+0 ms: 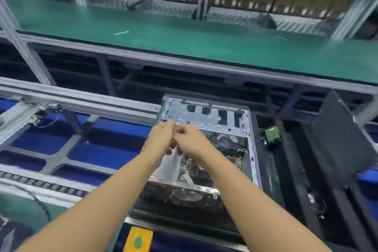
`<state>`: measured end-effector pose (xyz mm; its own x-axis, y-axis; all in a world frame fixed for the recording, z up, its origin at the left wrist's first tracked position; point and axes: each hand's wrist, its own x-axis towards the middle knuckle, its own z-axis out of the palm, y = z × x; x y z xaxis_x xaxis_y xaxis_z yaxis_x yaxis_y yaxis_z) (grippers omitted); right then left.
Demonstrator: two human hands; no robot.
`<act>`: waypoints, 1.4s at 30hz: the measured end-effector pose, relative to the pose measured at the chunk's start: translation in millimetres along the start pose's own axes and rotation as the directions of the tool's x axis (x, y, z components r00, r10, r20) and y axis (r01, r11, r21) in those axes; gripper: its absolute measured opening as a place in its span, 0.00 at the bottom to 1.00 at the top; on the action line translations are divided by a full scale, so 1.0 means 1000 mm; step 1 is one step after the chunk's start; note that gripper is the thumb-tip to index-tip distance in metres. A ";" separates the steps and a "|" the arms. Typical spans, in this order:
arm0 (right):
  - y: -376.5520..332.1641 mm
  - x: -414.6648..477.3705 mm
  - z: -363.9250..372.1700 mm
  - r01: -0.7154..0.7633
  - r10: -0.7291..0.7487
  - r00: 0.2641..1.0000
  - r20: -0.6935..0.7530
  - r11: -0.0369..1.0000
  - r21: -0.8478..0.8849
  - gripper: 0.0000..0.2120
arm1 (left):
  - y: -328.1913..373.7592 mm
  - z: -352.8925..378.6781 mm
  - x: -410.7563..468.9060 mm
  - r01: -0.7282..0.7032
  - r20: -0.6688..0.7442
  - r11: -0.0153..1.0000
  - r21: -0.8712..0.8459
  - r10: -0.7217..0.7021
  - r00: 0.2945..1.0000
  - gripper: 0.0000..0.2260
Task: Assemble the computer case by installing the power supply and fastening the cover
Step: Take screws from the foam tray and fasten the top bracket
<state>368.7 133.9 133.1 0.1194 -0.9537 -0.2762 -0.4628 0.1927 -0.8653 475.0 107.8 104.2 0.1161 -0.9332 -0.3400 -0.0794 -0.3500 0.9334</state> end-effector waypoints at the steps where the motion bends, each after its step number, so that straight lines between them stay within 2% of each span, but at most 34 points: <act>1: 0.008 -0.002 -0.021 -0.014 0.014 0.999 -0.035 1.000 0.002 0.11 | 0.004 0.020 0.000 0.000 0.056 1.000 -0.001 0.000 0.998 0.12; 6: 0.067 -0.014 -0.122 -0.112 0.129 0.973 -0.190 0.989 0.100 0.10 | 0.021 0.128 0.000 -0.004 0.305 0.998 -0.055 0.021 0.952 0.14; 11: 0.126 -0.010 -0.205 -0.185 0.226 0.932 -0.283 0.969 0.167 0.09 | 0.021 0.230 0.012 -0.071 0.427 0.996 0.055 0.040 0.903 0.13; 14: 0.166 -0.001 -0.245 -0.246 0.289 0.903 -0.317 0.954 0.170 0.08 | 0.015 0.287 0.023 -0.106 0.520 0.984 0.146 0.015 0.854 0.17; 18: 0.221 0.020 -0.291 -0.329 0.335 0.873 -0.355 0.941 0.081 0.04 | 0.001 0.354 0.049 -0.156 0.492 0.933 0.324 -0.026 0.870 0.15; 21: 0.257 0.049 -0.317 -0.397 0.343 0.876 -0.340 0.912 -0.100 0.17 | -0.011 0.392 0.071 -0.155 0.450 0.899 0.410 -0.052 0.892 0.11; 23: 0.277 0.072 -0.328 -0.434 0.331 0.877 -0.349 0.857 -0.278 0.27 | -0.020 0.412 0.089 -0.129 0.424 0.892 0.433 -0.076 0.902 0.10; 26: 0.302 0.104 -0.336 -0.433 0.307 0.890 -0.337 0.800 -0.414 0.34 | -0.034 0.437 0.115 -0.061 0.387 0.895 0.442 -0.129 0.913 0.07; 30: 0.328 0.137 -0.338 -0.400 0.340 0.915 -0.217 0.687 -0.607 0.45 | -0.054 0.458 0.137 0.031 0.350 0.891 0.452 -0.209 0.913 0.15; 34: 0.344 0.163 -0.338 -0.351 0.364 0.918 -0.156 0.564 -0.748 0.49 | -0.070 0.469 0.154 0.057 0.334 0.873 0.484 -0.244 0.911 0.18; 39: 0.353 0.188 -0.342 -0.254 0.355 0.924 -0.140 0.299 -0.920 0.45 | -0.077 0.476 0.163 0.138 0.294 0.854 0.502 -0.318 0.901 0.21; 42: 0.355 0.196 -0.342 -0.228 0.364 0.920 -0.147 0.190 -0.955 0.47 | -0.071 0.476 0.161 0.183 0.300 0.860 0.476 -0.354 0.886 0.20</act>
<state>-72.2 -64.1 -85.5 -0.1881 -0.8409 -0.5075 -0.9539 0.0333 0.2984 28.2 -56.5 -71.0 -0.1662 -0.7268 -0.6664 -0.5180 -0.5108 0.6862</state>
